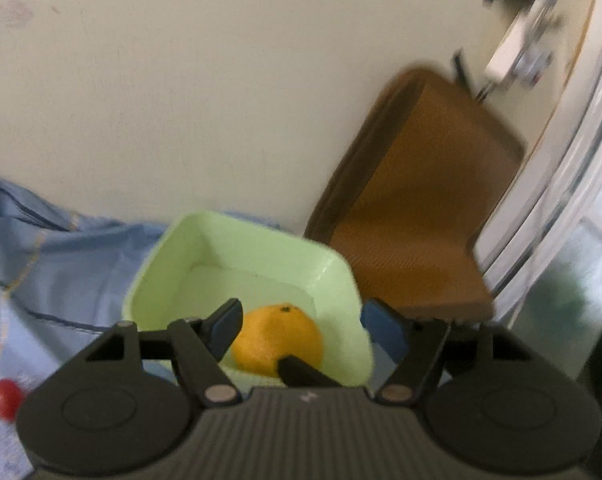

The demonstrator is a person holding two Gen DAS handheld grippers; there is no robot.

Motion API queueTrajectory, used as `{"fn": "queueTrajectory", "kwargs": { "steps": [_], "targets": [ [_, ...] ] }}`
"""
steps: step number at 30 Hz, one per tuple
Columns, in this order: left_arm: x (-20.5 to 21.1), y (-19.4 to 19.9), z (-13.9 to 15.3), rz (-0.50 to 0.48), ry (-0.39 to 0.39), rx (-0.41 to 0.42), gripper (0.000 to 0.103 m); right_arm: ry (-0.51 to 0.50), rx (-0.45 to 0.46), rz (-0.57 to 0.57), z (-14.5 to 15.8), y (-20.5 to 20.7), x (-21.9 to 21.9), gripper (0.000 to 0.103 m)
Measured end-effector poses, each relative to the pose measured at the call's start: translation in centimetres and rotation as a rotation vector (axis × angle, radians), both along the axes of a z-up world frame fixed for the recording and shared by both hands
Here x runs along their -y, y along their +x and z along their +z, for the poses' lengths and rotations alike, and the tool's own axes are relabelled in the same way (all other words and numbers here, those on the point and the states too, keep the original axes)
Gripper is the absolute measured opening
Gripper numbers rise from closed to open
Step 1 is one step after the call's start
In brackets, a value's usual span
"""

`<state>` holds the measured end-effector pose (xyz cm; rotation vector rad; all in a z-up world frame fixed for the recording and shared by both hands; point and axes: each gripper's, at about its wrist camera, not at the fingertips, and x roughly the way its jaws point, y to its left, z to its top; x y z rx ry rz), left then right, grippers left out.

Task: Organize fruits

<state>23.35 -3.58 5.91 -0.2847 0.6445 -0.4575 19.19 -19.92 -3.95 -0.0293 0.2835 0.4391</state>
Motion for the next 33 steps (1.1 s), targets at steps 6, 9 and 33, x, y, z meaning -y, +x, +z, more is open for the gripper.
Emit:
{"fn": "queueTrajectory", "kwargs": {
  "steps": [6, 9, 33],
  "targets": [
    [-5.2, -9.7, -0.1, 0.087, 0.012, 0.101, 0.070, 0.089, -0.090, -0.013, -2.0, -5.1, 1.3, 0.075],
    [-6.1, -14.3, -2.2, 0.125, 0.069, 0.095, 0.071, 0.101, -0.151, -0.041, -4.0, -7.6, 1.1, 0.075],
    [-5.8, -21.7, -7.4, 0.211, 0.259, 0.038, 0.070, 0.011, -0.187, -0.234, -6.5, -15.1, -1.0, 0.075]
  ]
}}
